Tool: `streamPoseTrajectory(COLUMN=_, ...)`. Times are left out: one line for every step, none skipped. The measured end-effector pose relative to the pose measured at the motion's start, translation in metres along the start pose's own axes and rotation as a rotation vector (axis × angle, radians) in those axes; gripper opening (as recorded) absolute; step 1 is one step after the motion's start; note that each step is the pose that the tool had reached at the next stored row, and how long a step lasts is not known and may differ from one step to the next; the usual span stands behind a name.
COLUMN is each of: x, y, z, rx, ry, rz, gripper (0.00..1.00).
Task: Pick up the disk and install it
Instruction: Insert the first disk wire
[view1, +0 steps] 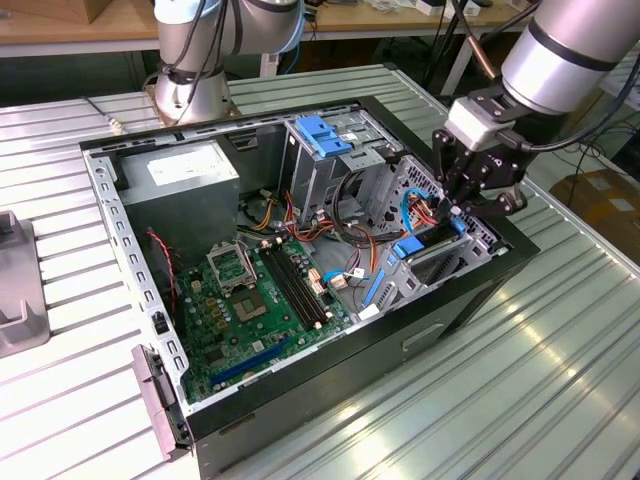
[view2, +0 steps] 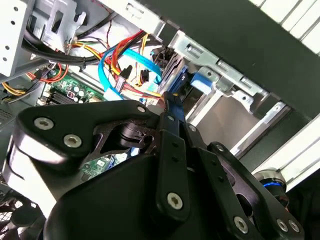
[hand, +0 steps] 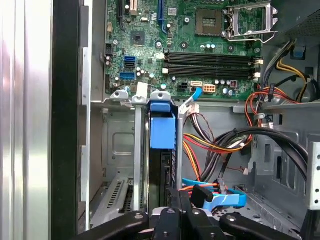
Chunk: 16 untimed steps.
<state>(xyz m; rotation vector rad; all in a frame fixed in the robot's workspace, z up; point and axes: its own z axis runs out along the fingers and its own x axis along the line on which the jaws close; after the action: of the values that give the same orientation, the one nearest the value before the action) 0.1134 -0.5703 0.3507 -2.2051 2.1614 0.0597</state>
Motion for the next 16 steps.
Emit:
streamPoseTrajectory(x=0.0009, y=-0.0019, z=0.0001, rx=-0.0027, ry=-0.0003, rz=0.0, gripper=0.1)
streamPoseTrajectory(x=0.0019, y=-0.0031, z=0.0, rx=-0.0045, ry=-0.0002, rz=0.0, gripper=0.1)
streamPoseTrajectory(x=0.0035, y=-0.0043, z=-0.0001, rx=-0.0068, ry=-0.0004, rz=0.0, gripper=0.1)
streamPoseTrajectory(x=0.0041, y=-0.0048, z=-0.0002, rx=-0.0078, ry=-0.0004, rz=0.0, gripper=0.1)
streamPoseTrajectory(x=0.0045, y=-0.0053, z=-0.0001, rx=-0.0092, ry=-0.0005, rz=0.001, gripper=0.1)
streamPoseTrajectory(x=0.0049, y=-0.0059, z=-0.0001, rx=-0.0106, ry=-0.0005, rz=0.001, gripper=0.1)
streamPoseTrajectory(x=0.005, y=-0.0064, z=0.0004, rx=-0.0122, ry=-0.0008, rz=0.001, gripper=0.1)
streamPoseTrajectory(x=0.0051, y=-0.007, z=0.0011, rx=-0.0141, ry=-0.0009, rz=0.001, gripper=0.1)
streamPoseTrajectory(x=0.0052, y=-0.0074, z=0.0019, rx=-0.0158, ry=-0.0006, rz=0.001, gripper=0.1)
streamPoseTrajectory(x=0.0052, y=-0.0075, z=0.0024, rx=-0.0169, ry=-0.0003, rz=0.001, gripper=0.1)
streamPoseTrajectory(x=0.0053, y=-0.0076, z=0.0034, rx=-0.0178, ry=-0.0006, rz=0.001, gripper=0.1)
streamPoseTrajectory(x=0.0054, y=-0.0078, z=0.0044, rx=-0.0189, ry=-0.0007, rz=0.001, gripper=0.1)
streamPoseTrajectory(x=0.0054, y=-0.0079, z=0.0047, rx=-0.0192, ry=-0.0005, rz=0.001, gripper=0.1)
streamPoseTrajectory(x=0.0055, y=-0.0079, z=0.0048, rx=-0.0192, ry=-0.0003, rz=0.001, gripper=0.1)
streamPoseTrajectory(x=0.0055, y=-0.0078, z=0.0051, rx=-0.0193, ry=-0.0004, rz=0.001, gripper=0.1)
streamPoseTrajectory(x=0.0055, y=-0.0079, z=0.0054, rx=-0.0193, ry=-0.0005, rz=0.001, gripper=0.1)
